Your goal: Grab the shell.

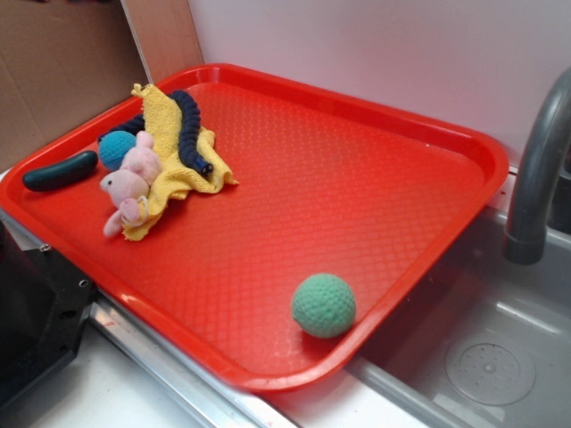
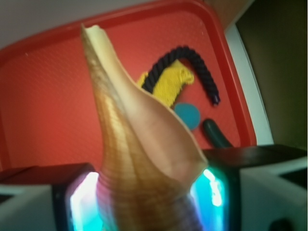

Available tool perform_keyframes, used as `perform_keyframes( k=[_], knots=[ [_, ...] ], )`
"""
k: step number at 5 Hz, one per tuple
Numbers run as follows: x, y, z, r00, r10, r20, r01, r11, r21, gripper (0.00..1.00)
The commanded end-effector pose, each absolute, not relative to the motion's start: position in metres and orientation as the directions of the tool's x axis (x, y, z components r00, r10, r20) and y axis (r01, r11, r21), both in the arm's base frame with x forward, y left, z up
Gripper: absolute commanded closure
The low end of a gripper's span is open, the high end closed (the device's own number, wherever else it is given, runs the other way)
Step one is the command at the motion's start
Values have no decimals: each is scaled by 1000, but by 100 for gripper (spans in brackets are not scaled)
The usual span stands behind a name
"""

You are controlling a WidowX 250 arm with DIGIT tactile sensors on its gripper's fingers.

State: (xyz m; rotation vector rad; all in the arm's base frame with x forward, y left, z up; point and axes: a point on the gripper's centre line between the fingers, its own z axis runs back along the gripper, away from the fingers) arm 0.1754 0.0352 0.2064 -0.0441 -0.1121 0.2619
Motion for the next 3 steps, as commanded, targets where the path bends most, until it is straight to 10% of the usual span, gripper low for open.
perform_keyframes(
  k=[1,3],
  knots=[
    [175,23,227,952,246,181,-240,969,-56,100],
    [177,15,224,962,207,177,-198,978,-64,100]
  ],
)
